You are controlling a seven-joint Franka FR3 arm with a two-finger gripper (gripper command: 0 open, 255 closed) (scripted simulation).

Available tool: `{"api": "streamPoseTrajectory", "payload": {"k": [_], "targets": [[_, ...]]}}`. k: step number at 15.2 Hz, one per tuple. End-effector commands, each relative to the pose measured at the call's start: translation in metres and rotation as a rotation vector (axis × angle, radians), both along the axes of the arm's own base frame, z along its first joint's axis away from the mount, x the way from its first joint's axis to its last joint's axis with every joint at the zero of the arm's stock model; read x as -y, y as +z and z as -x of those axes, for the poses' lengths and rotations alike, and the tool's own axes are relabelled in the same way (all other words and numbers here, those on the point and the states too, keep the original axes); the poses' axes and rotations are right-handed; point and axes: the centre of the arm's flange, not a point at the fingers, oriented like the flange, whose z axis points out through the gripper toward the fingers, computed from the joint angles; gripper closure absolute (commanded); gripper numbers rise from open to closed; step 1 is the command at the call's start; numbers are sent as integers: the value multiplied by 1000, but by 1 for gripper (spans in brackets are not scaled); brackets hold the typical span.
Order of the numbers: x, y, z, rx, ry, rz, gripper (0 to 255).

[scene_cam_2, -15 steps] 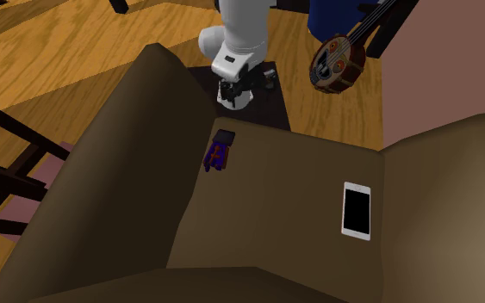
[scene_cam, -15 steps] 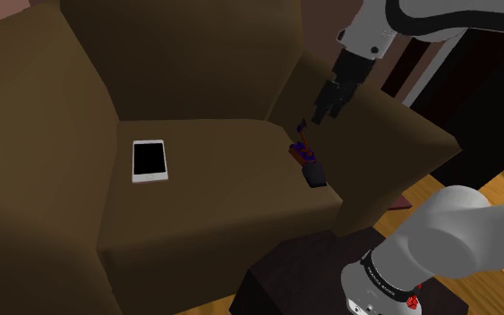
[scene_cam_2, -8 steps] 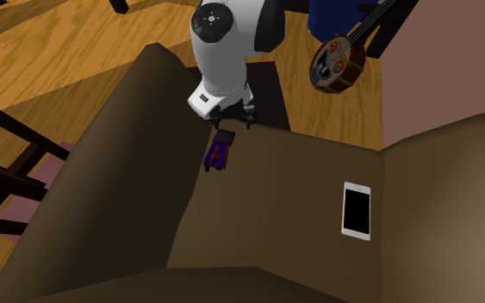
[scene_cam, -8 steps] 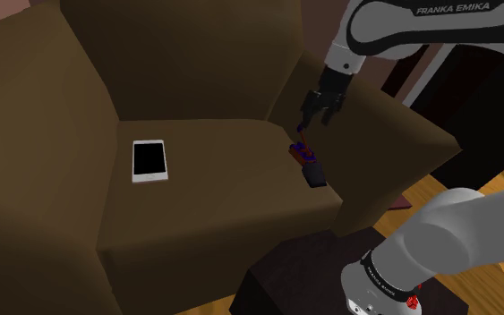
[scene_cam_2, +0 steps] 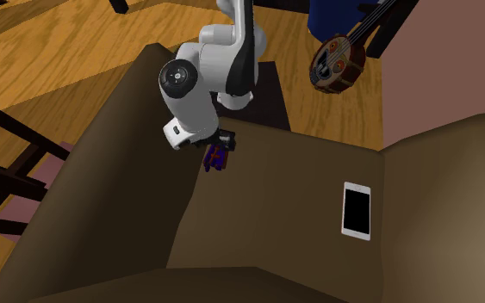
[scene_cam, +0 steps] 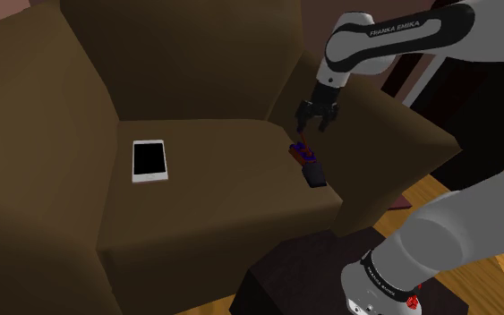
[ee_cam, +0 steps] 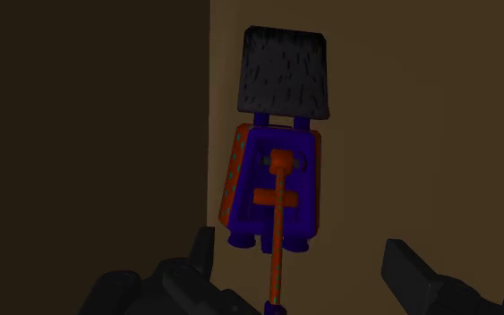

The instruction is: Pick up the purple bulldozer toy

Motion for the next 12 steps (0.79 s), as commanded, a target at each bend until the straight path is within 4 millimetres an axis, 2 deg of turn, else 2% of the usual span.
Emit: {"api": "streamPoseTrajectory", "payload": {"k": [1, 6, 8, 9, 12], "targets": [[4, -12, -2, -4, -13, 1, 0], [4, -38, -2, -4, -13, 1, 0], [4, -41, -2, -4, -13, 1, 0], [4, -42, -1, -4, -13, 1, 255], [4, -42, -1, -4, -13, 1, 255]]}}
